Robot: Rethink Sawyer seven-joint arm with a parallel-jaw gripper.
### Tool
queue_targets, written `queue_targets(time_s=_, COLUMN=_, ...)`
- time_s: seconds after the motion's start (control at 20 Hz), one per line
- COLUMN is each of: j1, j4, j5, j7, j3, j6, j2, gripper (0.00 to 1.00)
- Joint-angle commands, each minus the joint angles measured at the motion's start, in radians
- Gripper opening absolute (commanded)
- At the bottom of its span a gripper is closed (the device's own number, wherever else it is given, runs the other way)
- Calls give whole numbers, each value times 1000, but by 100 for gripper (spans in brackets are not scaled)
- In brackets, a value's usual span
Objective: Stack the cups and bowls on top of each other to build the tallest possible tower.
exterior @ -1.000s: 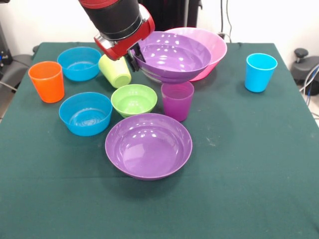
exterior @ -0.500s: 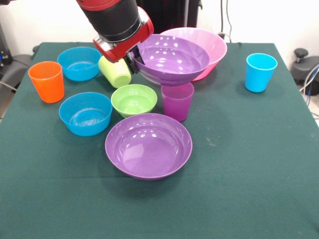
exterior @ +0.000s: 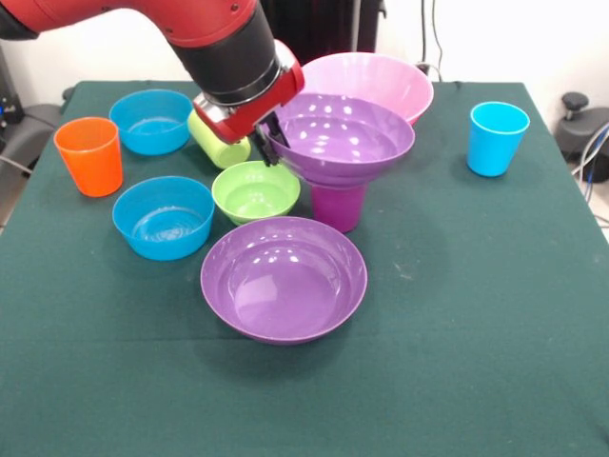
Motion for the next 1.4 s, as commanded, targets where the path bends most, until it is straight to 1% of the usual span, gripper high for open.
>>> queue_targets(time_s=0.05, j1=17, j4=48, j5=-82, j7=-265, j3=-5, j6=-80, j2=34, gripper=0)
queue_targets(time_s=0.35, j1=24, j4=46, j5=-86, j7=-257, j3=-9, j6=-80, j2=38, gripper=0)
queue_targets(time_s=0.65, j1=31, j4=46, j5=-87, j7=-251, j3=-23, j6=-43, j2=19, gripper=0)
queue_targets(time_s=0.9, j1=41, j4=58, j5=-59, j7=-243, j3=-15, j6=13, j2=-12, gripper=0)
queue_targets(time_s=1.25, j1=40, j4=83, j5=-40, j7=-254, j3=0, j6=32, j2=-22, gripper=0)
queue_targets(time_s=1.4, j1=44, j4=85, j5=-31, j7=-265, j3=3, j6=56, j2=-26, gripper=0)
